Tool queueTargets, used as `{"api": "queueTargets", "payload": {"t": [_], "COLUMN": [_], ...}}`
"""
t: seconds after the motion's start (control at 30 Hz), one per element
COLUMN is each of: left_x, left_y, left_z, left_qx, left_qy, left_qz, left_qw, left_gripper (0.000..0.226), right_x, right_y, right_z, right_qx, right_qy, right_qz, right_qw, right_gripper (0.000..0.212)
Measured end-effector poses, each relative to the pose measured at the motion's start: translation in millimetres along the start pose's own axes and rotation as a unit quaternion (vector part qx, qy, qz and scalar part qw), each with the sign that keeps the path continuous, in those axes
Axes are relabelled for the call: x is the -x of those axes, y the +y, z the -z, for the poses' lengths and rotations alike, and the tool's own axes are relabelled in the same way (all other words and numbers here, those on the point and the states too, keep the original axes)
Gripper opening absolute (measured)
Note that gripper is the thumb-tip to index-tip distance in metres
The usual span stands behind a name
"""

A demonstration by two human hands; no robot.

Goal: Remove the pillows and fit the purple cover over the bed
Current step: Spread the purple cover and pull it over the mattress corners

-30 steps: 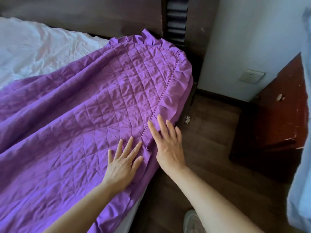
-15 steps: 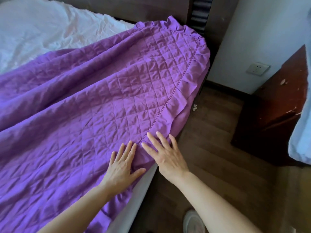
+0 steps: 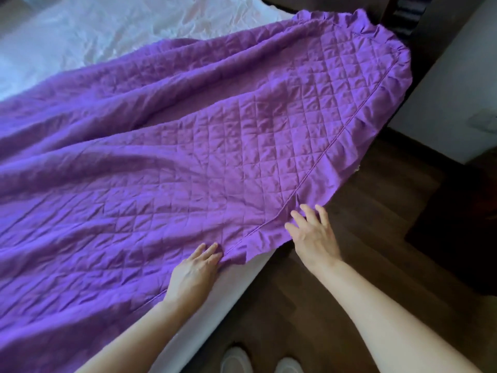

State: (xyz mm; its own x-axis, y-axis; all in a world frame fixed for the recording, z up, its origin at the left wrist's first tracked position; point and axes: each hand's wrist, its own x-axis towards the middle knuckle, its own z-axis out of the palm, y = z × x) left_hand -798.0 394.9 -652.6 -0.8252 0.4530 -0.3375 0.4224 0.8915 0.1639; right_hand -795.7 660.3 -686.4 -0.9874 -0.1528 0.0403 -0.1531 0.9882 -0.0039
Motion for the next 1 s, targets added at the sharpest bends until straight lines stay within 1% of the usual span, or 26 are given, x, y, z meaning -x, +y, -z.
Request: {"api": "queueTargets", "payload": {"t": [0.03, 0.1, 0.13, 0.17, 0.2, 0.23, 0.27, 0.3, 0.33, 0.4, 0.5, 0.57, 0.6, 0.67, 0.73, 0.8, 0.87, 0.93, 1.0], "left_x": [5, 15, 21, 28, 34, 40, 49, 58, 70, 92, 125, 144, 157, 170, 184, 198, 214, 230, 254], "left_y": [2, 5, 4, -1, -7, -17, -28, -37, -48, -67, -96, -111, -119, -128, -140, -153, -166, -179, -195], "left_z": [1, 1, 0, -1, -4, -10, -16, -19, -22, -26, -32, -34, -36, -40, -41, -44, -46, -49, -52], "left_qx": [0.009, 0.022, 0.027, 0.027, 0.023, 0.017, 0.025, 0.037, 0.028, 0.006, 0.019, 0.015, 0.011, -0.007, -0.031, -0.028, -0.014, -0.016, -0.036], "left_qy": [-0.001, -0.01, -0.018, -0.026, -0.036, -0.039, -0.052, -0.069, -0.069, -0.074, -0.064, -0.062, -0.056, -0.063, -0.069, -0.036, 0.0, 0.028, 0.052], "left_qz": [0.0, 0.012, 0.023, 0.037, 0.042, 0.032, 0.03, 0.044, 0.055, 0.075, 0.108, 0.115, 0.115, 0.115, 0.107, 0.098, 0.088, 0.072, 0.064], "left_qw": [1.0, 1.0, 0.999, 0.999, 0.998, 0.999, 0.998, 0.996, 0.996, 0.994, 0.992, 0.991, 0.992, 0.991, 0.991, 0.994, 0.996, 0.997, 0.996], "left_gripper": [0.035, 0.039, 0.044, 0.051, 0.064, 0.08, 0.096, 0.104, 0.107, 0.103, 0.097, 0.097, 0.095, 0.087, 0.075, 0.071, 0.069, 0.069, 0.071], "right_x": [0, -2, -4, -3, -2, 0, 1, 2, 4, 9, 20, 25, 29, 32, 38, 49, 60, 74, 88], "right_y": [-10, -35, -49, -62, -74, -81, -87, -91, -95, -105, -139, -170, -189, -207, -222, -236, -257, -288, -324], "right_z": [4, 14, 20, 23, 24, 23, 23, 25, 26, 28, 32, 35, 35, 35, 36, 37, 39, 43, 42], "right_qx": [-0.014, -0.057, -0.072, -0.067, -0.06, -0.06, -0.058, -0.051, -0.054, -0.07, -0.092, -0.091, -0.086, -0.06, -0.027, -0.005, -0.01, -0.035, -0.053], "right_qy": [-0.002, -0.012, -0.028, -0.047, -0.061, -0.094, -0.14, -0.167, -0.17, -0.153, -0.132, -0.139, -0.15, -0.163, -0.154, -0.145, -0.131, -0.096, -0.06], "right_qz": [0.0, 0.027, 0.063, 0.116, 0.166, 0.19, 0.185, 0.17, 0.152, 0.123, 0.142, 0.16, 0.162, 0.147, 0.111, 0.068, 0.04, 0.059, 0.111], "right_qw": [1.0, 0.998, 0.995, 0.99, 0.982, 0.975, 0.971, 0.97, 0.972, 0.978, 0.977, 0.973, 0.971, 0.974, 0.981, 0.987, 0.991, 0.993, 0.991], "right_gripper": [0.031, 0.059, 0.07, 0.075, 0.073, 0.069, 0.063, 0.06, 0.058, 0.059, 0.068, 0.07, 0.067, 0.054, 0.047, 0.044, 0.046, 0.052, 0.064]}}
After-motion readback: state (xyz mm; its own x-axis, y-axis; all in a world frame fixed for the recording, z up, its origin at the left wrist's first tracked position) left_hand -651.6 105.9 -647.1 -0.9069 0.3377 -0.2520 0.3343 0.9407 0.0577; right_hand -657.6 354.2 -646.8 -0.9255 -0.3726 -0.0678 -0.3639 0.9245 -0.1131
